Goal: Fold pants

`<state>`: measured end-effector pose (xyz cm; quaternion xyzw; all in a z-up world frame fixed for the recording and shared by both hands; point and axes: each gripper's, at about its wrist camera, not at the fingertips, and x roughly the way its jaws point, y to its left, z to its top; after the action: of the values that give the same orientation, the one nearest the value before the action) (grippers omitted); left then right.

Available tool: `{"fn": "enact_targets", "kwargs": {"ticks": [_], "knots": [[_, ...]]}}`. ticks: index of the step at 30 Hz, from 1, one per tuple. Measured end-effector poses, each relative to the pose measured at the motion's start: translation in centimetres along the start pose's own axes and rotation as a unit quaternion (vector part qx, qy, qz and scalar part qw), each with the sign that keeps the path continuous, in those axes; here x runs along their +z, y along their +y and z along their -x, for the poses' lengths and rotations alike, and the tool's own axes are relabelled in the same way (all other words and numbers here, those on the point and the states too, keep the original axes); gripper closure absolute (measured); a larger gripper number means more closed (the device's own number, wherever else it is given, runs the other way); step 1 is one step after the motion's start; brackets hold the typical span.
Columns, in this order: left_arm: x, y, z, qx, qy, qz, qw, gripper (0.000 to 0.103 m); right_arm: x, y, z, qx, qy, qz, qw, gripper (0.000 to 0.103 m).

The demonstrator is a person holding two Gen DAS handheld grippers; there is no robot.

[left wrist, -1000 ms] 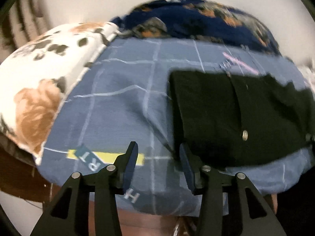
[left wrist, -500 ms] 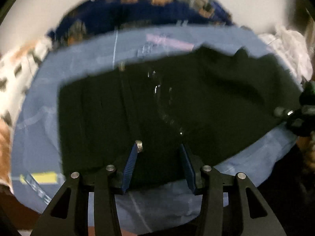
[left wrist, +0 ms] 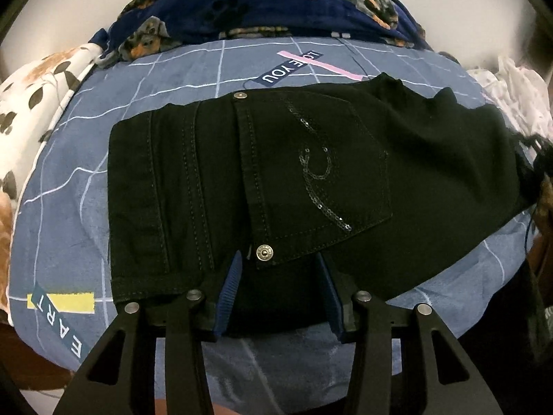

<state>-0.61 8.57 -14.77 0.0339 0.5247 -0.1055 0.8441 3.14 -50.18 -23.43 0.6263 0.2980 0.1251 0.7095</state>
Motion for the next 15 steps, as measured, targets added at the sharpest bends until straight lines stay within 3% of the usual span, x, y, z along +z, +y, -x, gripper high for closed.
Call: {"fn": "enact_targets", "kwargs": {"ticks": [5,8,15], "knots": [[0.1,-0.2,-0.1,0.006,0.0,-0.006,1.0,0.055,5.1,-0.1,0.3,-0.005,-0.041,-0.002,0.999,0.083],[0.1,-0.2,-0.1,0.006,-0.003,-0.007,0.9999,0.054,7.0,0.1,0.6,-0.029,-0.063,-0.01,0.998,0.094],[0.2,-0.2,-0.1,0.005,0.0,-0.001,1.0,0.054,6.8,0.1,4.1,-0.045,-0.11,-0.025,0.993,0.097]]}}
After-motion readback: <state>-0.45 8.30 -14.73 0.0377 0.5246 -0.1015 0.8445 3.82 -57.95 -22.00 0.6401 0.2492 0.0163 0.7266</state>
